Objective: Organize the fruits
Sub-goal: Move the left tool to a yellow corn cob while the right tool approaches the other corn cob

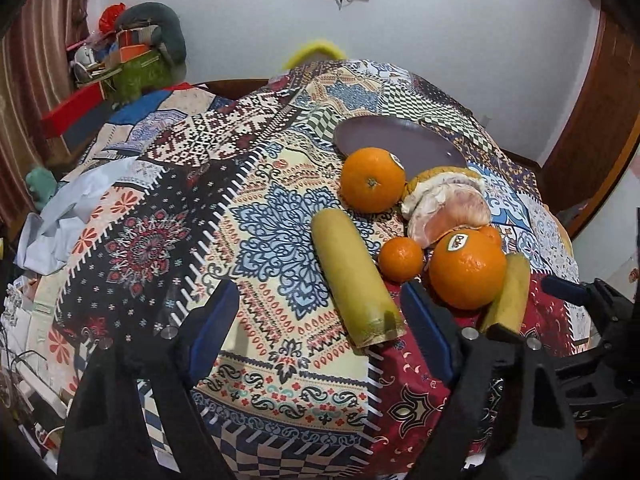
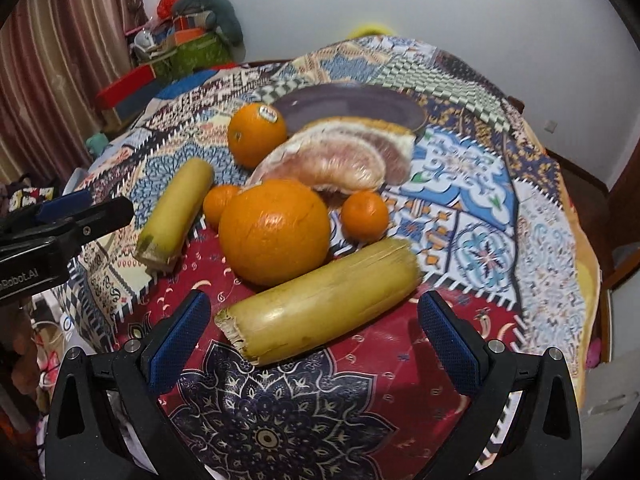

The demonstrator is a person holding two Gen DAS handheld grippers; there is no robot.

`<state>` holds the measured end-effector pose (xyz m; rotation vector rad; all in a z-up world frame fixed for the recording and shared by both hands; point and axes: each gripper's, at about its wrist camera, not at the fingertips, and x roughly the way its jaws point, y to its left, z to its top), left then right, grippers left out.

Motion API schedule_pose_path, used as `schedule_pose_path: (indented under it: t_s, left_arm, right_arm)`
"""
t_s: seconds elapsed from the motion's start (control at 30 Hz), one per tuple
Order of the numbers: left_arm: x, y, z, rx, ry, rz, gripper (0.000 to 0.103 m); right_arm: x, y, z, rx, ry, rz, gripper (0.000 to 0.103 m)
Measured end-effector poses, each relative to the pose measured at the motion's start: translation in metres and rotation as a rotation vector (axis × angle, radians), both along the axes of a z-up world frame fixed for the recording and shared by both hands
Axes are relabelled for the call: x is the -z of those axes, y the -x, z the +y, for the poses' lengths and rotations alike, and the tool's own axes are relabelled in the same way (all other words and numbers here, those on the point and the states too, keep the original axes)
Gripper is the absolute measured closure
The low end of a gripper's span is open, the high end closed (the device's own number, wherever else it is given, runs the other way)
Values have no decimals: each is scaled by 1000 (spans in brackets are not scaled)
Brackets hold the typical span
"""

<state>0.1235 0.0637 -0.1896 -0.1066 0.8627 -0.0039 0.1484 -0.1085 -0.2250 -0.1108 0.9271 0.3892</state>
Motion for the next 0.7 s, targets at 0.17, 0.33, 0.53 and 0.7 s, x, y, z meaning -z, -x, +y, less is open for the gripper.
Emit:
schedule_pose_path:
  t_s: [0.17, 0.33, 0.53, 0.7]
  left_arm:
    - [6, -7, -9, 31, 14, 24, 31]
    - [19, -16, -17, 47, 15, 66, 34]
    - [31, -23, -19, 46, 13, 99, 37]
    - [35, -26, -19, 37, 4, 96, 38]
  right_arm:
    - [6, -4, 0, -6, 2, 21, 1]
    - [4, 1, -13, -13, 45, -6, 2]
    - [1, 6, -48, 45, 51, -21, 5]
    - [-2, 7, -62, 50, 28, -21, 38]
